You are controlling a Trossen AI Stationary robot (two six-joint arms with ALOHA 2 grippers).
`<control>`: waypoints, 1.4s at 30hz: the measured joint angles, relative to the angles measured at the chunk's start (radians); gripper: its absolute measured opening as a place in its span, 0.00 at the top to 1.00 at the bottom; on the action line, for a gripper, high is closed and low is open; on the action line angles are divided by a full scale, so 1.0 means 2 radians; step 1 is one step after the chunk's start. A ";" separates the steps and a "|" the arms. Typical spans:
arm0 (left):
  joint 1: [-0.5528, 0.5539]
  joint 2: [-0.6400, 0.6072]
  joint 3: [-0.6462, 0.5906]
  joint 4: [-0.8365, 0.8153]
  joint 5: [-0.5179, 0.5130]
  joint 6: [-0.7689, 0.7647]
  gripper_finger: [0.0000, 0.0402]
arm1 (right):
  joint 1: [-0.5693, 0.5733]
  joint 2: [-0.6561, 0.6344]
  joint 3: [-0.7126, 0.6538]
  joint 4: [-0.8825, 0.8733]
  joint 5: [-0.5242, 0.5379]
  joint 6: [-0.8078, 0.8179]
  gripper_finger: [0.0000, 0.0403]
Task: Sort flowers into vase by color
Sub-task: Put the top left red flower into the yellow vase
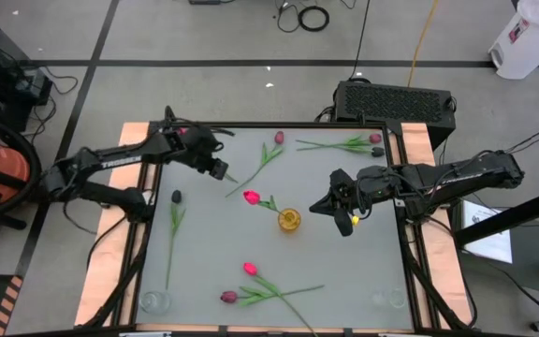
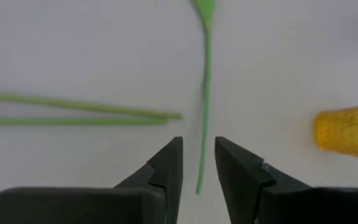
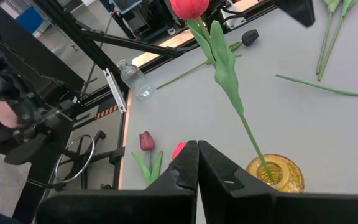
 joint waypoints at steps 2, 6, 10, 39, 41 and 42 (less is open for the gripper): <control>-0.003 0.015 0.000 0.000 0.005 0.000 0.75 | 0.000 0.000 0.000 0.000 0.000 0.000 1.00; -0.007 0.034 0.000 -0.006 0.019 0.000 0.75 | 0.000 0.000 0.000 0.000 0.000 0.000 1.00; -0.014 0.041 0.000 -0.015 0.033 -0.001 0.75 | 0.000 0.000 0.000 0.000 0.000 0.000 1.00; -0.036 0.150 0.000 0.072 0.083 -0.018 0.75 | 0.000 0.000 0.000 0.009 0.000 0.013 1.00; -0.036 0.155 0.000 0.082 0.083 -0.023 0.75 | 0.000 0.000 0.000 0.014 0.000 0.013 1.00; -0.036 0.157 0.000 0.084 0.083 -0.023 0.75 | 0.000 0.000 0.000 0.016 0.001 0.013 1.00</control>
